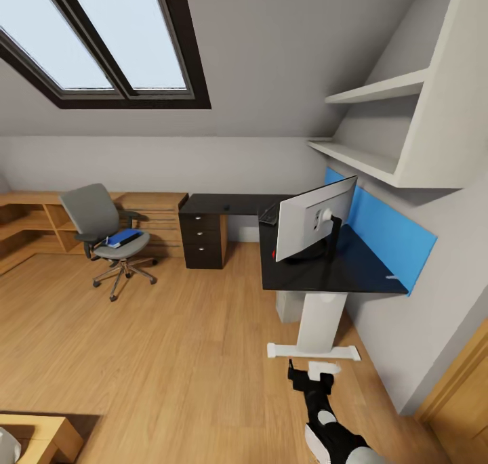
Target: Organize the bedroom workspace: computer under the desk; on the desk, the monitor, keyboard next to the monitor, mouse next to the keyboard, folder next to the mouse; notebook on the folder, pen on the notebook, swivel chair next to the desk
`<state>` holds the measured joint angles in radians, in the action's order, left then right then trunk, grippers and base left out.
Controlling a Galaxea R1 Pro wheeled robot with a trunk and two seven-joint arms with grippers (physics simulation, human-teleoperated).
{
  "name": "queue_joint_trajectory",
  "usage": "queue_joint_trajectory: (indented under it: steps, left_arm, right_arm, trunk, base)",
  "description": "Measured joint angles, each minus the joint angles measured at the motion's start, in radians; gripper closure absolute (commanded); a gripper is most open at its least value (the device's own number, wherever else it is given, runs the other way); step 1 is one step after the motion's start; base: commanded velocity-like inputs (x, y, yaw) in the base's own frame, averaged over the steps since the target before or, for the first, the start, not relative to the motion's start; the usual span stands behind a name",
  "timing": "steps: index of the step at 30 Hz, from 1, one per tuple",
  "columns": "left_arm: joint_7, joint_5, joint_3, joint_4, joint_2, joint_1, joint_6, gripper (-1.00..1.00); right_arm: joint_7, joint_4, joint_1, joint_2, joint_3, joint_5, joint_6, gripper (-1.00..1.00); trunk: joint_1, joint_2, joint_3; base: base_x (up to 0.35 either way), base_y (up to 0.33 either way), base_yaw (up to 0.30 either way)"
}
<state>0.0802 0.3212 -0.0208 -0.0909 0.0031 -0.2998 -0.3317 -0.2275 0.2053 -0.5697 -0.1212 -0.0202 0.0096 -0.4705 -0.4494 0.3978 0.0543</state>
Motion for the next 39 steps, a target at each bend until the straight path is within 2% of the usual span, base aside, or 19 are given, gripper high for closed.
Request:
queue_joint_trajectory:
  steps: [10,11,13,19,22,28,33,39]
  left_arm:
    - [0.000,0.000,0.000,0.000,0.000,0.000,0.000,-1.00]
    - [0.000,0.000,-0.001,0.000,0.000,0.000,0.000,-1.00]
    - [0.000,0.000,-0.001,0.000,0.000,0.000,0.000,-1.00]
    - [0.000,0.000,0.000,0.000,0.000,0.000,0.000,-1.00]
    - [0.000,0.000,0.000,0.000,0.000,0.000,0.000,-1.00]
    - [0.000,0.000,-0.001,0.000,-0.001,0.000,0.000,-1.00]
    - [0.001,0.000,0.000,0.000,0.000,0.000,0.000,-1.00]
    - [0.001,0.000,0.000,0.000,0.000,0.000,0.000,-1.00]
  right_arm:
    - [-0.013,0.366,-0.001,-0.015,-0.001,-0.001,0.378,-1.00]
    - [-0.018,0.426,-0.002,-0.021,-0.001,0.000,0.420,-1.00]
    - [-0.025,0.480,-0.003,-0.029,-0.001,0.000,0.448,-1.00]
    - [-0.082,0.609,-0.004,-0.047,-0.013,0.004,0.481,-1.00]
    - [-0.135,0.670,-0.005,-0.053,-0.051,0.007,0.489,-1.00]
    - [-0.211,0.713,-0.015,-0.053,-0.142,0.008,0.493,-1.00]
    - [-0.278,0.751,-0.038,-0.053,-0.175,0.009,0.494,-1.00]
    - [-0.387,0.771,-0.046,-0.053,-0.205,0.045,0.472,-1.00]
  trunk:
    - [0.000,0.000,0.000]
    - [0.000,0.000,0.000]
    - [0.000,0.000,0.000]
    - [0.000,0.000,0.000]
    - [0.000,0.000,0.000]
    - [0.000,0.000,0.000]
    - [0.000,0.000,0.000]
    - [0.000,0.000,0.000]
  base:
    - [0.029,0.023,0.000]
    - [0.113,0.098,0.000]
    - [0.138,0.129,0.000]
    - [0.178,0.191,0.000]
    - [0.201,0.229,0.000]
    - [0.181,0.178,0.000]
    - [0.056,0.047,0.000]
    - [0.036,0.017,0.000]
